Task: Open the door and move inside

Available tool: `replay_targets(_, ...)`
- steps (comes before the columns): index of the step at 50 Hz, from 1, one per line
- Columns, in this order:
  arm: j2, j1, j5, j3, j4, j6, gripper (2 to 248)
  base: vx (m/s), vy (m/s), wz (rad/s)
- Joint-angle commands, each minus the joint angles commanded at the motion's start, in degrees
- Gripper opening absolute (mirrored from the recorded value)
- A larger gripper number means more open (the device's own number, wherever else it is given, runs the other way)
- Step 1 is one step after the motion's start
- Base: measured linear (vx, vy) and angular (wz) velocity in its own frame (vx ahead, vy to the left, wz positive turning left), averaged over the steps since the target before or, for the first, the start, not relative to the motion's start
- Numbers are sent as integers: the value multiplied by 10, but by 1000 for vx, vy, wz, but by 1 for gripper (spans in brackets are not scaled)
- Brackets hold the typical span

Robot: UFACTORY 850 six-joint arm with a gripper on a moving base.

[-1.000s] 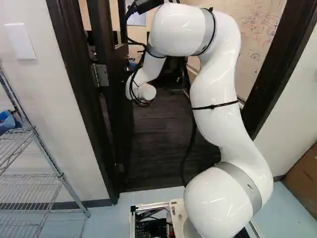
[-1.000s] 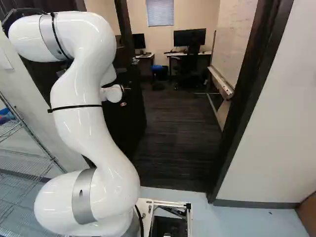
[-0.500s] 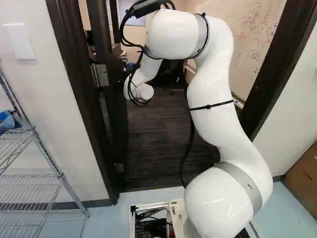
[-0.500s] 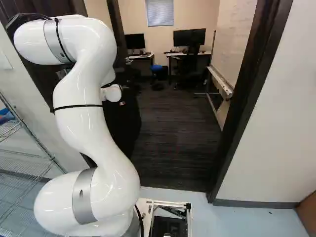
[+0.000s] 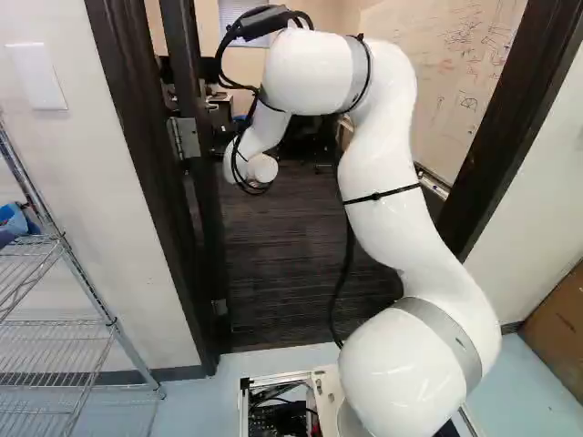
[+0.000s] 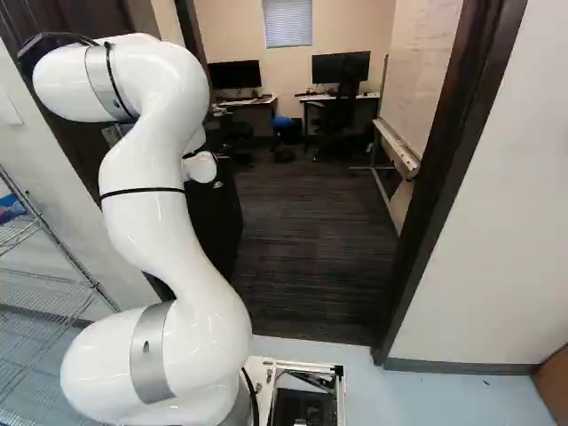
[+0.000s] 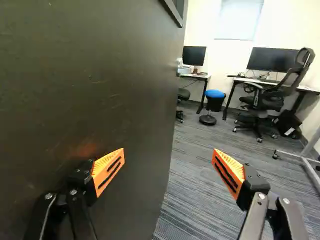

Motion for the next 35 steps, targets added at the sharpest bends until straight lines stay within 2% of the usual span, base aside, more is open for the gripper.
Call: replay_targets(35,-10,3,0,-13,-11,0,247,0,0,0)
